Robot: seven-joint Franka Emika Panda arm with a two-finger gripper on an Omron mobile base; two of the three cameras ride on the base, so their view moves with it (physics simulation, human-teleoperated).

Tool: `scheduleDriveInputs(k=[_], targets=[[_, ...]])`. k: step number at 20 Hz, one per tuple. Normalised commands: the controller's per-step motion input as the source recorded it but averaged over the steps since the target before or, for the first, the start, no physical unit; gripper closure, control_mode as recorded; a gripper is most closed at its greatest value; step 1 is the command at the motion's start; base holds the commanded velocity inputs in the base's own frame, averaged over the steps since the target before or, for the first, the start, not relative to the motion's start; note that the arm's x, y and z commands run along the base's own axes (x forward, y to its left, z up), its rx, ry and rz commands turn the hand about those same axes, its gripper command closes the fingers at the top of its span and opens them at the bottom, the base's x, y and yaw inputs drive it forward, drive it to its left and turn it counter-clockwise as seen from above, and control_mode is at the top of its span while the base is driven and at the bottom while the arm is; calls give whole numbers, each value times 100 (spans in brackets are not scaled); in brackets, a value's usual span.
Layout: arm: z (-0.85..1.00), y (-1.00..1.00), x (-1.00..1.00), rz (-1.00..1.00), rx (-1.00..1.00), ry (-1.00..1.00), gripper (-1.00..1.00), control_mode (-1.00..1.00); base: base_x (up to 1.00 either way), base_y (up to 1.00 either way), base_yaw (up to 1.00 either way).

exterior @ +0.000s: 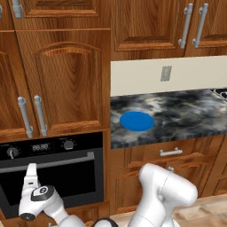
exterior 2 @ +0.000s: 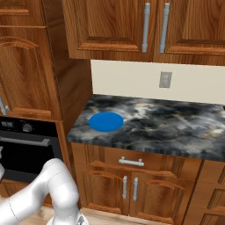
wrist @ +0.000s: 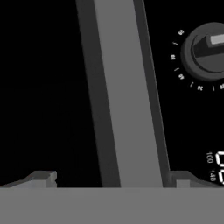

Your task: Take the fish from the oven and place it on the plate on the counter.

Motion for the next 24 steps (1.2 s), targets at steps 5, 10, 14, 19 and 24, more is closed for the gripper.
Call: scheduleDriveInputs(k=[5,10,14,19,24], targets=[[-1,7,27,1,-4,0,-100,-100,0,0,0],[0,4,24,1,-2,0,-100,-100,0,0,0],[-5,0,36,0,-4,0,-100,-100,0,0,0],[-7,6,25,0,-1,0,-100,-100,0,0,0],[0,12,13,0,0,0,100,-100,0,0,0]])
